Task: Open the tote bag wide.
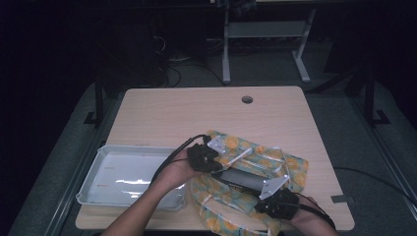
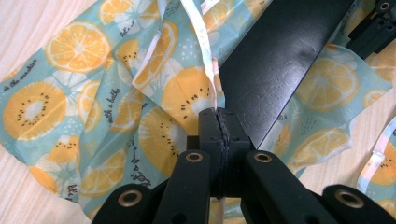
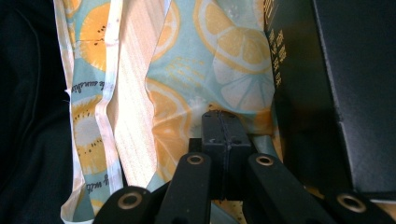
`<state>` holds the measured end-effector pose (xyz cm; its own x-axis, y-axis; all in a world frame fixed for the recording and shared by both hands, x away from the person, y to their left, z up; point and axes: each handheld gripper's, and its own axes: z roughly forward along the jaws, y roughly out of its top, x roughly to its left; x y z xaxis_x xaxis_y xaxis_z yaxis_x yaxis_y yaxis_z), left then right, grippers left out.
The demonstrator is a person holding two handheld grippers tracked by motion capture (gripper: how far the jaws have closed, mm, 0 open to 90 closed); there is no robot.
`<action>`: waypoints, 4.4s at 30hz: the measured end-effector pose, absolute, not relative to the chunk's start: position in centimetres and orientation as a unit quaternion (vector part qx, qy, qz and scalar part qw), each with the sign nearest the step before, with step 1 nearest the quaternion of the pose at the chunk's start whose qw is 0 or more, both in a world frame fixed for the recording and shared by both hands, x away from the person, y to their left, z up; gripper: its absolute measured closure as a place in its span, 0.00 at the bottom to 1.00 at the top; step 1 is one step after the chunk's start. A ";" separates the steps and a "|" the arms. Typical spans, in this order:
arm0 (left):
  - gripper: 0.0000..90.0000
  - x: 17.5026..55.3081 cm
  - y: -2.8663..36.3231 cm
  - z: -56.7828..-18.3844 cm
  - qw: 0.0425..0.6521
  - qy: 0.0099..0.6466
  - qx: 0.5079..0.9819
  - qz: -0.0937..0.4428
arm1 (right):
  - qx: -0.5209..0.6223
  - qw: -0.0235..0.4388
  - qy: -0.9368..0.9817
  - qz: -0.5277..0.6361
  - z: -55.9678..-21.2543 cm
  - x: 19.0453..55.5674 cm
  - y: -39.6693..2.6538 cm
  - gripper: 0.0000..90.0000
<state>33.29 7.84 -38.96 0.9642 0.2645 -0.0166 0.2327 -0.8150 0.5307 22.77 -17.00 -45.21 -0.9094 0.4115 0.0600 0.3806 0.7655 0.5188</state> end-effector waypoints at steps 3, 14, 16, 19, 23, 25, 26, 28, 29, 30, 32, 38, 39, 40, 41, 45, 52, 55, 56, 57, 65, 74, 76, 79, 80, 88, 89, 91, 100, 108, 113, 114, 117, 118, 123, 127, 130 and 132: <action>1.00 33.5 8.0 -38.6 0.277 0.132 0.951 0.034 | 0.211 0.029 0.939 0.269 -45.2 22.8 -17.0 0.99; 1.00 36.2 9.0 -38.4 0.275 0.171 0.944 0.063 | 0.211 0.027 0.939 0.269 -45.2 22.7 -17.0 0.99; 1.00 36.6 9.0 -38.8 0.277 0.183 0.941 0.063 | 0.211 0.026 0.939 0.269 -45.2 22.7 -17.0 0.99; 1.00 37.3 8.9 -39.4 0.267 0.190 0.943 0.066 | 0.210 0.027 0.940 0.269 -45.2 22.8 -17.0 0.99; 1.00 38.1 8.6 -40.4 0.247 0.194 0.947 0.071 | 0.208 0.029 0.940 0.268 -45.2 22.8 -17.0 0.99; 1.00 38.3 8.5 -40.9 0.236 0.198 0.949 0.071 | 0.211 0.026 0.940 0.268 -45.2 22.7 -17.0 0.99; 1.00 38.5 8.4 -41.2 0.232 0.198 0.950 0.072 | 0.210 0.027 0.940 0.268 -45.2 22.7 -17.1 0.99; 1.00 38.6 8.1 -41.8 0.229 0.203 0.949 0.070 | 0.210 0.027 0.940 0.268 -45.2 22.7 -17.1 0.99; 1.00 38.8 8.1 -42.0 0.218 0.198 0.953 0.069 | 0.210 0.027 0.940 0.268 -45.2 22.7 -17.1 0.99; 1.00 38.8 8.0 -42.3 0.218 0.201 0.953 0.069 | 0.208 0.028 0.940 0.268 -45.2 22.8 -17.1 0.99; 1.00 38.9 7.8 -42.8 0.212 0.200 0.954 0.066 | 0.209 0.027 0.940 0.268 -45.2 22.8 -17.1 0.99; 1.00 39.1 7.4 -43.8 0.186 0.192 0.962 0.063 | 0.209 0.027 0.940 0.268 -45.2 22.8 -17.1 0.99; 1.00 39.1 7.3 -43.9 0.183 0.193 0.962 0.064 | 0.208 0.027 0.940 0.268 -45.2 22.8 -17.1 0.99; 1.00 39.1 7.2 -44.1 0.180 0.190 0.963 0.065 | 0.209 0.028 0.940 0.268 -45.2 22.7 -17.1 0.99; 1.00 39.1 7.1 -44.2 0.180 0.189 0.963 0.067 | 0.209 0.028 0.940 0.268 -45.2 22.7 -17.1 0.99; 1.00 39.0 7.0 -44.1 0.175 0.185 0.964 0.072 | 0.208 0.028 0.940 0.268 -45.2 22.8 -17.1 0.99; 0.94 39.1 7.5 -43.9 0.198 0.201 0.957 0.061 | 0.209 0.028 0.941 0.266 -45.2 22.7 -17.1 0.99; 0.88 39.1 7.9 -43.4 0.214 0.209 0.953 0.060 | 0.208 0.028 0.941 0.266 -45.2 22.7 -17.0 0.99; 0.87 39.0 8.0 -43.2 0.223 0.215 0.949 0.059 | 0.208 0.028 0.941 0.266 -45.2 22.7 -17.0 0.99; 0.85 39.0 8.2 -42.9 0.232 0.217 0.946 0.059 | 0.208 0.028 0.941 0.267 -45.2 22.7 -17.0 0.99; 0.76 38.9 9.3 -40.5 0.281 0.218 0.934 0.037 | 0.208 0.029 0.941 0.266 -45.2 22.7 -17.0 0.99; 0.65 38.0 10.1 -38.3 0.319 0.218 0.922 0.028 | 0.210 0.027 0.941 0.265 -45.2 22.7 -17.0 0.99; 0.63 37.8 10.4 -37.9 0.324 0.214 0.921 0.024 | 0.210 0.027 0.941 0.265 -45.2 22.7 -17.0 0.99; 0.59 37.4 10.5 -37.3 0.335 0.211 0.918 0.018 | 0.211 0.026 0.941 0.265 -45.1 22.6 -16.9 0.99; 0.58 37.3 10.6 -37.1 0.335 0.208 0.919 0.020 | 0.212 0.026 0.940 0.265 -45.1 22.6 -16.9 0.99; 0.53 35.8 11.7 -36.0 0.352 0.201 0.914 0.023 | 0.205 0.028 0.944 0.256 -45.0 22.4 -16.6 0.99; 0.53 35.6 11.9 -35.9 0.355 0.200 0.913 0.024 | 0.204 0.025 0.944 0.258 -45.0 22.5 -16.6 0.99; 0.52 35.2 12.4 -35.6 0.356 0.197 0.913 0.029 | 0.204 0.022 0.941 0.269 -44.7 22.5 -16.8 0.97; 0.51 33.6 15.0 -35.3 0.361 0.204 0.909 0.040 | 0.229 0.021 0.913 0.338 -41.2 22.2 -18.8 0.85; 0.50 32.0 17.1 -36.1 0.354 0.203 0.912 0.044 | 0.251 0.039 0.899 0.357 -39.5 23.4 -20.3 0.68; 0.50 30.9 18.5 -36.9 0.352 0.206 0.912 0.043 | 0.258 0.045 0.898 0.353 -39.3 24.2 -20.4 0.61; 0.50 30.6 18.7 -37.1 0.353 0.208 0.911 0.044 | 0.255 0.047 0.899 0.354 -39.3 24.4 -20.4 0.60; 0.49 29.8 19.5 -37.6 0.348 0.203 0.914 0.043 | 0.252 0.050 0.898 0.358 -39.0 24.8 -20.3 0.58; 0.48 29.6 19.7 -37.8 0.352 0.205 0.912 0.045 | 0.249 0.050 0.898 0.360 -38.9 24.9 -20.2 0.58; 0.47 28.4 20.8 -38.4 0.347 0.199 0.915 0.044 | 0.243 0.055 0.899 0.359 -38.6 25.8 -19.7 0.54; 0.45 27.8 21.4 -39.0 0.345 0.195 0.917 0.043 | 0.237 0.055 0.903 0.355 -38.5 26.6 -19.2 0.51; 0.45 27.5 21.9 -39.3 0.341 0.196 0.918 0.042 | 0.226 0.058 0.909 0.345 -38.5 27.1 -18.8 0.51; 0.45 27.4 22.1 -39.5 0.345 0.198 0.917 0.040 | 0.222 0.053 0.911 0.344 -38.5 27.5 -18.4 0.51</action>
